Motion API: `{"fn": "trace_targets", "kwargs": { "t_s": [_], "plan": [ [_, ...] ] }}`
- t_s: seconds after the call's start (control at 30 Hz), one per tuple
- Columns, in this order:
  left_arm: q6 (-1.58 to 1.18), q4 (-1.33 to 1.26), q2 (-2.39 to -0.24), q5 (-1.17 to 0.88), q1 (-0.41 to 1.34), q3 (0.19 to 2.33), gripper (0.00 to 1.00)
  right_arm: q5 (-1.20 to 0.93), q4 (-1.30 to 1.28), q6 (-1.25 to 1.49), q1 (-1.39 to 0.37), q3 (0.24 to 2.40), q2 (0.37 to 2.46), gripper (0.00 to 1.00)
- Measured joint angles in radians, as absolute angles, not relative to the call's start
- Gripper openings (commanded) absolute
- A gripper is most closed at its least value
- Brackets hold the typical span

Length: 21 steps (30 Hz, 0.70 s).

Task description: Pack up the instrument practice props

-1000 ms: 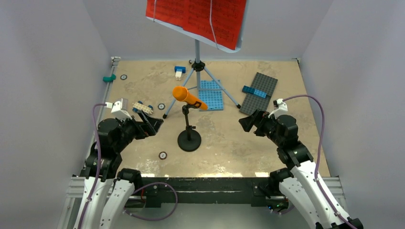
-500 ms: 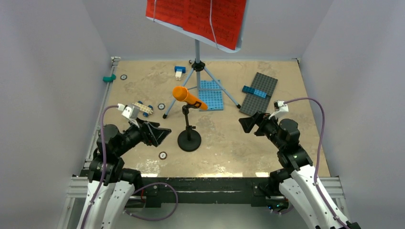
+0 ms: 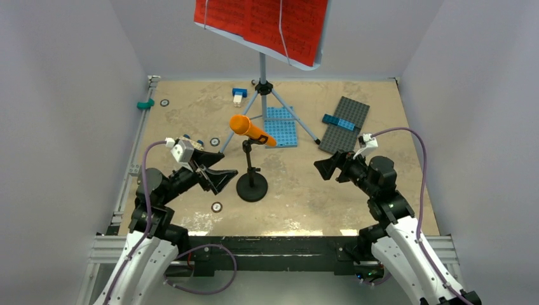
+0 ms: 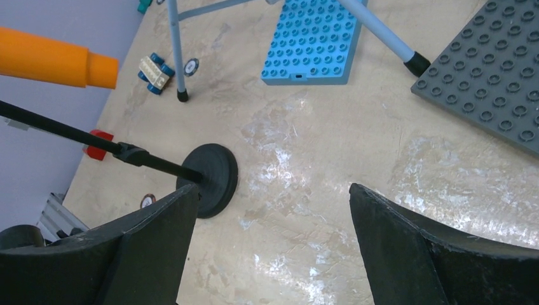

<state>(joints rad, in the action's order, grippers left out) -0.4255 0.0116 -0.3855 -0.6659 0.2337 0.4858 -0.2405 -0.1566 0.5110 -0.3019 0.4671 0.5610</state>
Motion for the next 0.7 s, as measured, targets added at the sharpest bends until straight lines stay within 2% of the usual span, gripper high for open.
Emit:
{"fn": "trace_targets", "kwargs": {
  "t_s": [0.3, 0.7],
  "plan": [
    [-0.385, -0.157, -0.53, -0.603, 0.361, 0.439, 0.85, -0.264, -0.161, 0.511, -0.302, 0.469, 0.608, 0.92],
    [-0.302, -0.263, -0.714, -0.48, 0.455, 0.439, 0.73, -0.282, -0.157, 0.507, -0.302, 0.474, 0.614, 0.91]
  ]
}}
